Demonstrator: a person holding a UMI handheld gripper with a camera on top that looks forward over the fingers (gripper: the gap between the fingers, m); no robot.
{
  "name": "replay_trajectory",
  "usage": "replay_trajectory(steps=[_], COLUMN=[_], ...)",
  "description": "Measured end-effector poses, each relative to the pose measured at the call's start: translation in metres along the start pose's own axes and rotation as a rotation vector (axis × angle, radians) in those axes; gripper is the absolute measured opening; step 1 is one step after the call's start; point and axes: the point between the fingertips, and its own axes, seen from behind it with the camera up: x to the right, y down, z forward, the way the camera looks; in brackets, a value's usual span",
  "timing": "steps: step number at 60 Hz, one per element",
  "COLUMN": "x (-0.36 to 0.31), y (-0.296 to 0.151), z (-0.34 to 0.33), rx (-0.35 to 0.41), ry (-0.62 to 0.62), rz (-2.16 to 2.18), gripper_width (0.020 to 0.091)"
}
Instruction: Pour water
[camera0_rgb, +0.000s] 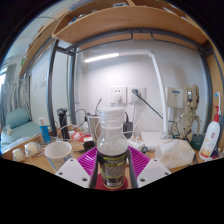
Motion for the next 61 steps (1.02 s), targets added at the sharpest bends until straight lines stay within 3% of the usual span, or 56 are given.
replay_trajectory(steps=[6, 9, 37, 61], x=[0.000, 0.001, 0.024, 0.066], y=[0.012, 0.015, 0.009, 0.002], z=[-0.008, -0.017, -0.196, -0.246], rx=[-0.051, -0.051, 0.019, 0.076], ry=[0.007, 0.016, 0.199, 0.274], rz=[0.030, 0.024, -0.006, 0.044], gripper_width=[0.0717, 0.0785, 0.0826, 0.0804])
